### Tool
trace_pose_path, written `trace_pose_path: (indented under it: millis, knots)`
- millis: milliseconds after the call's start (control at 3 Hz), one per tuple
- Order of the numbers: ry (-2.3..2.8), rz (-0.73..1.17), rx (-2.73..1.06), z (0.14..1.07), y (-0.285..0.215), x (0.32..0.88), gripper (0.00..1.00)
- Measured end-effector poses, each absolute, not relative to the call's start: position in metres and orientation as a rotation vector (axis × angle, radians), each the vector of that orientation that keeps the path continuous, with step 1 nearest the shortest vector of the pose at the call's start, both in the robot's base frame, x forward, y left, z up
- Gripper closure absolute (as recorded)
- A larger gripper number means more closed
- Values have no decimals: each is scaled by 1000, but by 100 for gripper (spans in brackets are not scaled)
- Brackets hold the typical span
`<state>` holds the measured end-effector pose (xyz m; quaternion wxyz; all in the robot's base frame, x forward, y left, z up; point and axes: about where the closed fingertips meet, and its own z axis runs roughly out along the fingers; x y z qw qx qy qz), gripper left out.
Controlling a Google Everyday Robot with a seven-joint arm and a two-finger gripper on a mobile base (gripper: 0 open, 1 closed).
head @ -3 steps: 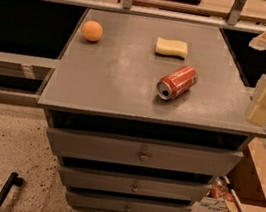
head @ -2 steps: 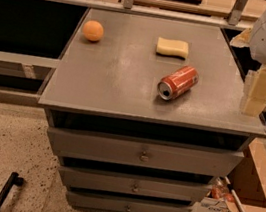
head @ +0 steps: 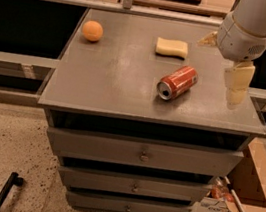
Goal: Place coke can upright
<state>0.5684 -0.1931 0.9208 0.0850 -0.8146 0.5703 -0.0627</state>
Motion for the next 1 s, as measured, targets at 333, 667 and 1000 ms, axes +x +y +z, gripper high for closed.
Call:
trace_pose_path:
  millis: [333, 667, 1000]
  knots:
    - [1524, -160, -2525, 906, -174, 578, 0]
    - [1383, -126, -2600, 892, -152, 584, 0]
    - [1298, -86, -2648, 880, -135, 593, 0]
